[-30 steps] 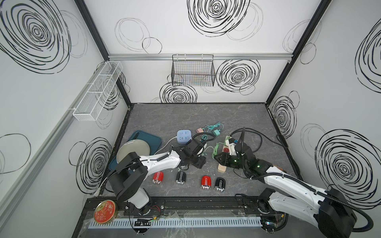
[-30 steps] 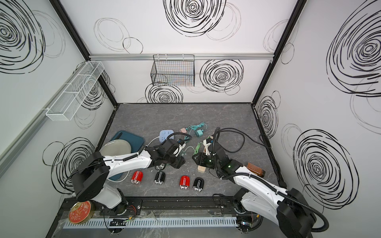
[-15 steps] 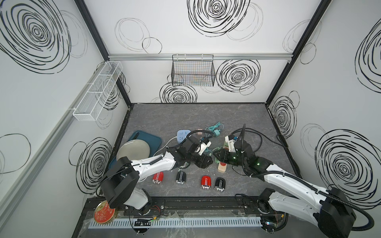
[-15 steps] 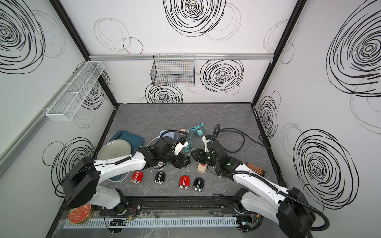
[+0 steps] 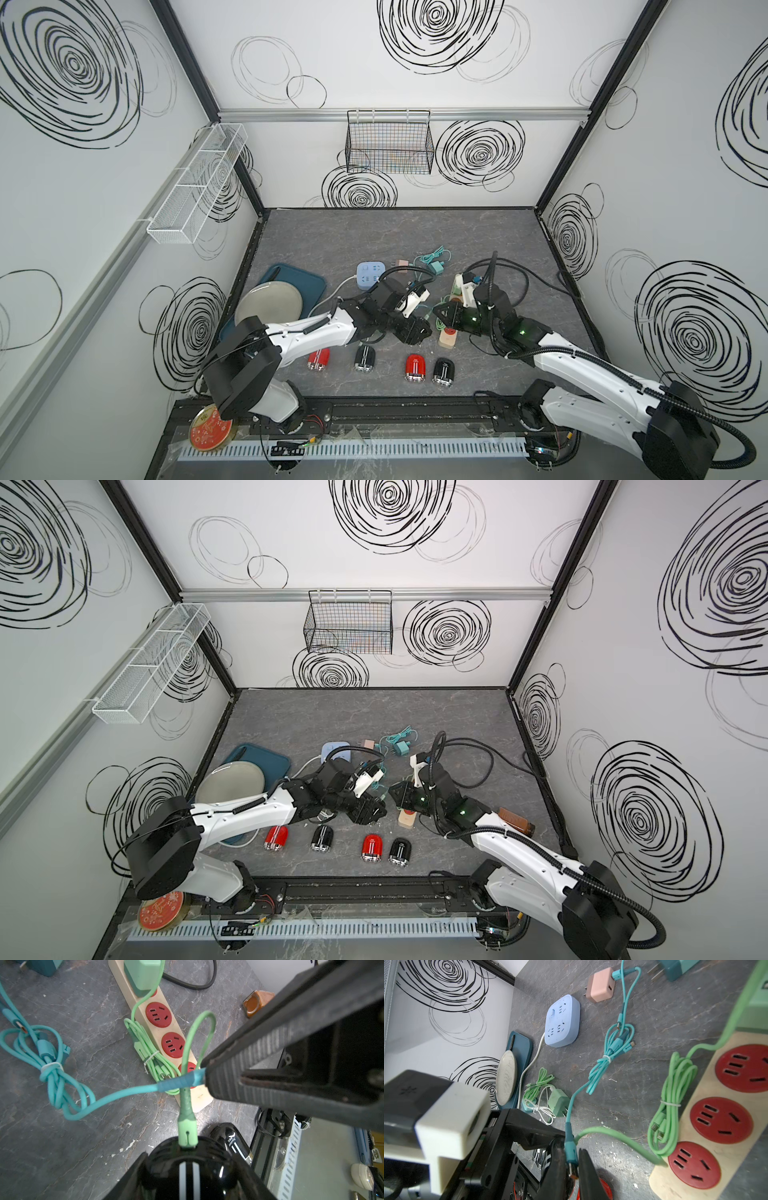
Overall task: Unplug the electric shaver
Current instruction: Remove the charging cable from the electric shaver.
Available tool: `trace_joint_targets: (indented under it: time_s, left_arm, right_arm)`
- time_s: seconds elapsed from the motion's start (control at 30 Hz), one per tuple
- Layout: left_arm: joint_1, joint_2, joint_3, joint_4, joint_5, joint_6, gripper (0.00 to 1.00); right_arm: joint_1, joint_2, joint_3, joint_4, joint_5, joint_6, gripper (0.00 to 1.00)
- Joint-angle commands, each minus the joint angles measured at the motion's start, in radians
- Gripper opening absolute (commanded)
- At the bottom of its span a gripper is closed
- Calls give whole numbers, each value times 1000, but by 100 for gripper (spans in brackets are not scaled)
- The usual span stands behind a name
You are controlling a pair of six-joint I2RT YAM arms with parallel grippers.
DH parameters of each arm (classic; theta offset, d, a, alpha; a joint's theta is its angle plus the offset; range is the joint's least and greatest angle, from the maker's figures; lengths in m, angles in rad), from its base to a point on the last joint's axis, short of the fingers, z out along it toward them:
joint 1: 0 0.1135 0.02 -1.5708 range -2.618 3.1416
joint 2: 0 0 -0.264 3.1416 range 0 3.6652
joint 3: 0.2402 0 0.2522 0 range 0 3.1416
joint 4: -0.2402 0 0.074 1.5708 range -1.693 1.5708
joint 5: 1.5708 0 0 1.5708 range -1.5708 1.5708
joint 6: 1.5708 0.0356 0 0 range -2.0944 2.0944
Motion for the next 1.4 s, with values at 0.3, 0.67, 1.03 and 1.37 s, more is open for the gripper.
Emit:
trace_joint_targets:
  time_s: [0.3, 0.67, 1.03, 1.37]
  left_arm:
    - [-18, -2, 31, 11, -17, 29, 47]
    - [15, -65, -14, 69, 2, 19, 48]
    - [-6, -90, -38, 86, -57, 30, 48]
    - [-27, -107, -36, 81, -101, 39, 47]
  right_arm:
    - [1, 79, 120, -55, 47, -46, 42]
    - [-5, -34, 16, -18, -57, -24, 27]
    - [-4, 14, -39, 147, -178, 69, 28]
    - [-2, 67, -36, 167, -184, 88, 27]
